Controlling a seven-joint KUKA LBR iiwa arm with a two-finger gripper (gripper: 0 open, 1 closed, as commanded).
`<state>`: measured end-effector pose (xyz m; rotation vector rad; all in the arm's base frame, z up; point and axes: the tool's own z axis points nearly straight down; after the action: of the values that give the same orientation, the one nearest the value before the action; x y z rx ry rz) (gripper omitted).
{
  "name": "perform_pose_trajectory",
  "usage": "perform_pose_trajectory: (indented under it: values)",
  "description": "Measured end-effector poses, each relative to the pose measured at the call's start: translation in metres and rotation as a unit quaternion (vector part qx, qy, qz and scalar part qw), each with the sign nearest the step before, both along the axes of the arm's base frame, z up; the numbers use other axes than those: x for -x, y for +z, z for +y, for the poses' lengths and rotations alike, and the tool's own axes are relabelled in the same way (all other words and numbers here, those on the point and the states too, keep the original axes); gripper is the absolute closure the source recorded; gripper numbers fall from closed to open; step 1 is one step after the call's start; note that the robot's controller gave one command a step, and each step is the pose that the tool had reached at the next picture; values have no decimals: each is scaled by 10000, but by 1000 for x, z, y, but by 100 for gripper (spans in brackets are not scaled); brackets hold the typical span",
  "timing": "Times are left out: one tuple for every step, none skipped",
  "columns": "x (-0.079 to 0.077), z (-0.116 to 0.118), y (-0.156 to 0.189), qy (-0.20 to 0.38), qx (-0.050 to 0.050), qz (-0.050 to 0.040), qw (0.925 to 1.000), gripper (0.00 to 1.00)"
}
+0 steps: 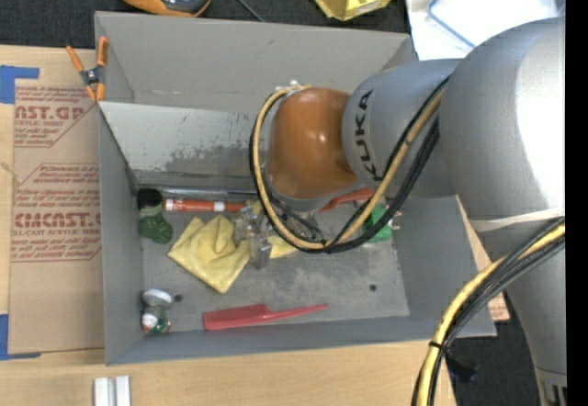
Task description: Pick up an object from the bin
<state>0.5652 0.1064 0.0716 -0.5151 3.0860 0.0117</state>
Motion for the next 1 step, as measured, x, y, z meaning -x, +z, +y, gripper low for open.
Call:
perform_pose_trajectory:
  values:
    - [0, 0, 0, -1, 0, 0, 10000, 100]
